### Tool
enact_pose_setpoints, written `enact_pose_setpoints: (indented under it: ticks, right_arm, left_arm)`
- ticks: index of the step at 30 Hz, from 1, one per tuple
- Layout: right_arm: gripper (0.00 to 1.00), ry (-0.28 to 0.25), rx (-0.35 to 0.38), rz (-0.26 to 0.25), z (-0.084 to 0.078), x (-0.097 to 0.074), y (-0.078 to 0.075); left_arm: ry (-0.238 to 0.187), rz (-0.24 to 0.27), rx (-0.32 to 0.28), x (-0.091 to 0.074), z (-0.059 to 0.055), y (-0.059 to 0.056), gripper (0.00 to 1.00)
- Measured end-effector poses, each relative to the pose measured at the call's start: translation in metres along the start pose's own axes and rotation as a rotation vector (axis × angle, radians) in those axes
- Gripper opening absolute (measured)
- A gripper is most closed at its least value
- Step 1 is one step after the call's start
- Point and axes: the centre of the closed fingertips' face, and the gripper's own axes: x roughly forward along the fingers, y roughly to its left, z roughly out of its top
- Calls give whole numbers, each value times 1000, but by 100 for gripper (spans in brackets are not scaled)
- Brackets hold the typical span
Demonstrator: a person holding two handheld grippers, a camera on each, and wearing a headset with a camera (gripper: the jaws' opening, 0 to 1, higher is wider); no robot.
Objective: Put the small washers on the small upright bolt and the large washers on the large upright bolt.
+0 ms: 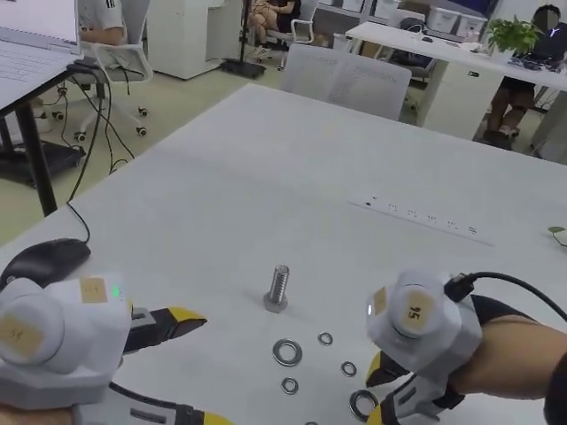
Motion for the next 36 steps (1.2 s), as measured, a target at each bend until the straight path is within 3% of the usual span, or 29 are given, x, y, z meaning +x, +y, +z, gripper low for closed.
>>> enact_pose_setpoints:
  ticks: [36]
  right_arm:
    - [24, 39, 36, -1, 1, 0, 3]
  left_arm:
    - [-13, 0, -14, 0, 0, -3, 79]
